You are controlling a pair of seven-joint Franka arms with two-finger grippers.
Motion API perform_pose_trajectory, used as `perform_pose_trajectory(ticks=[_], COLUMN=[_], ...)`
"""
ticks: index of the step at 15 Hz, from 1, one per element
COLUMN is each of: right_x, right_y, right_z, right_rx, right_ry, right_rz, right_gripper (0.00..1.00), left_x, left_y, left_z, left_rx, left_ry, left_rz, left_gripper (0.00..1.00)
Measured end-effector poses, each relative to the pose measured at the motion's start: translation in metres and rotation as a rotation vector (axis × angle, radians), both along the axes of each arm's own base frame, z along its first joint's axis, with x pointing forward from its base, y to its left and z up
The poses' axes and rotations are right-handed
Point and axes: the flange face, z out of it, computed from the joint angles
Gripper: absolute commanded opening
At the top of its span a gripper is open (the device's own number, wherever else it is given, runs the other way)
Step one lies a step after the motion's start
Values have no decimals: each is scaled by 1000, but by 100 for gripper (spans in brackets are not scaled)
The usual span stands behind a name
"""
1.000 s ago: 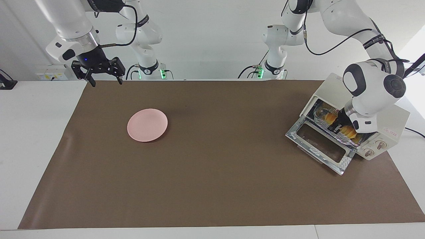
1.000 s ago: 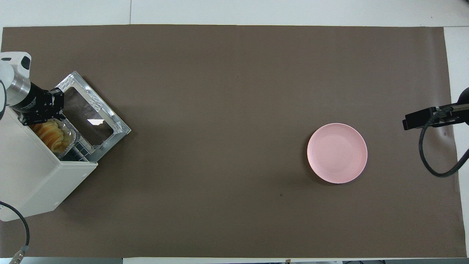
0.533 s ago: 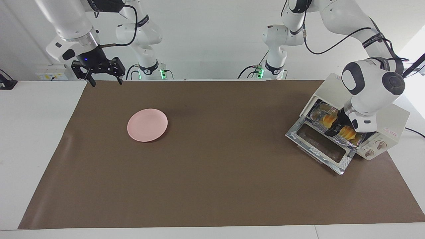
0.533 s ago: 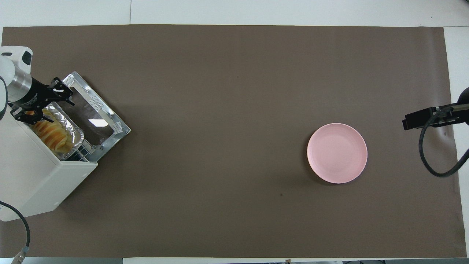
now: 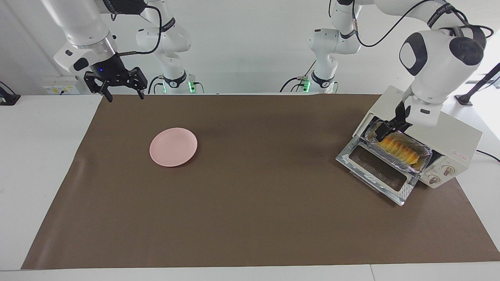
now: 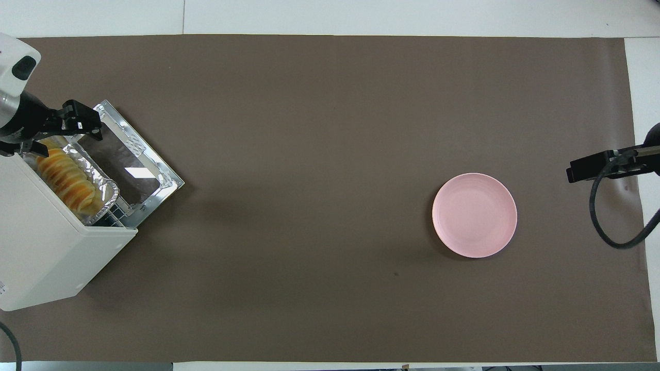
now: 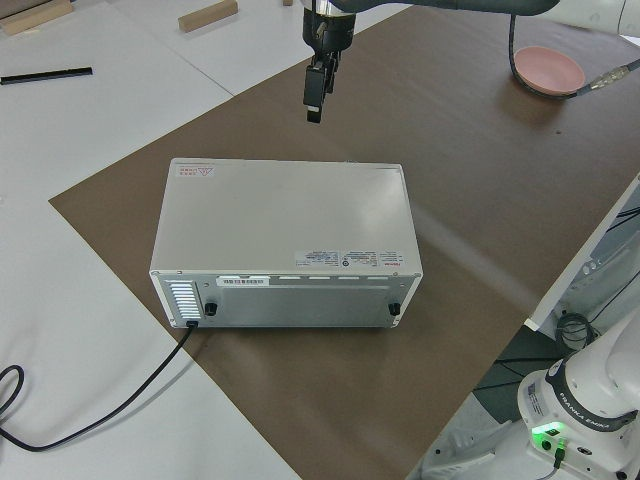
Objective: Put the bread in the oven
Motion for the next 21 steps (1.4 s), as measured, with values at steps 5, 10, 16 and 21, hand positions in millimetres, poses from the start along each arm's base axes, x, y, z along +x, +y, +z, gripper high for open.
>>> perform_pose_trajectory(ticks=[5, 10, 16, 21], right_x=[0, 0, 0, 0], right_y=[0, 0, 0, 0], right_z=[0, 0, 0, 0], right_rx=[0, 0, 0, 0], right_ry=[0, 0, 0, 0], right_rz=[0, 0, 0, 0], right_gripper=[100, 100, 100, 100], left_x=[-37, -59, -57, -56], left_y=[-5, -15, -1, 1], left_z=[38, 45, 47, 47], left_rx=[-22, -23, -64, -65], left_ry=[47, 71, 59, 56], left_rz=[-108, -142, -180, -190], left_gripper=[100, 100, 100, 100])
